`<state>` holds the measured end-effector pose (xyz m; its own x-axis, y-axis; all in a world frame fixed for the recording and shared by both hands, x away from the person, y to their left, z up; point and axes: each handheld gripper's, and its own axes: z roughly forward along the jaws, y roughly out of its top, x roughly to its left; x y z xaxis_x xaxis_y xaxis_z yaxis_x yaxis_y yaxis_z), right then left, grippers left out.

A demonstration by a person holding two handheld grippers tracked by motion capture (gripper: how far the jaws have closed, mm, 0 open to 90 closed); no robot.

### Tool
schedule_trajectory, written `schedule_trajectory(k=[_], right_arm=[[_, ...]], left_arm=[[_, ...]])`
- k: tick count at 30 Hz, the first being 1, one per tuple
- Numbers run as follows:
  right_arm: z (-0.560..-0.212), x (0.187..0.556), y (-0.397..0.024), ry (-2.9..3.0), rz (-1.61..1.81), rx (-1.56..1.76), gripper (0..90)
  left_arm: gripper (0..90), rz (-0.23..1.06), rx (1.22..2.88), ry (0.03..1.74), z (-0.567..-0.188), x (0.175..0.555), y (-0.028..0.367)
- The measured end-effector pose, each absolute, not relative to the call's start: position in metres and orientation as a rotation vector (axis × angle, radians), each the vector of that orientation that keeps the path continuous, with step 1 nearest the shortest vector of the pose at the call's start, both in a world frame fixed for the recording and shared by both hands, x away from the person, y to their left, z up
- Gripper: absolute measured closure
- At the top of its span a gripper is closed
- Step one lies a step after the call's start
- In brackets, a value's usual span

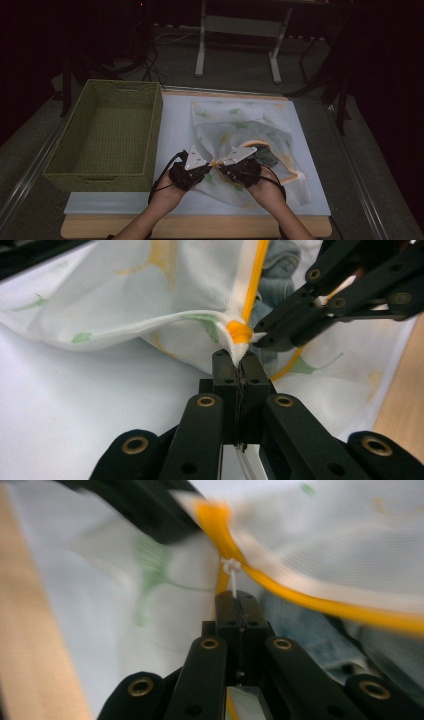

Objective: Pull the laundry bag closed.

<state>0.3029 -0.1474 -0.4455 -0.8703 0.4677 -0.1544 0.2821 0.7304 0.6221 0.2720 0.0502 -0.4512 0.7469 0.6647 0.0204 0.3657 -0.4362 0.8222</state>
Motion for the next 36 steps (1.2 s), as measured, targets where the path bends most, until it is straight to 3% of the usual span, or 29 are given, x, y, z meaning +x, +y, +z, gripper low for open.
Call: schedule_trajectory(k=[6, 16, 36], right_arm=[[-0.469, 0.318, -0.172, 2.613, 0.777, 0.710, 90.0], [-0.460, 0.319, -0.207, 2.569, 0.731, 0.747, 90.0], [-0.449, 0.318, -0.314, 2.399, 0.711, 1.030, 90.0]], left_arm=[[90.0, 0.381, 2.029, 0.875, -0.449, 0.280, 0.068], [90.0, 0.396, 2.039, 0.864, -0.455, 0.277, 0.068], [90.0, 0.380, 2.050, 0.890, -0.463, 0.277, 0.076]])
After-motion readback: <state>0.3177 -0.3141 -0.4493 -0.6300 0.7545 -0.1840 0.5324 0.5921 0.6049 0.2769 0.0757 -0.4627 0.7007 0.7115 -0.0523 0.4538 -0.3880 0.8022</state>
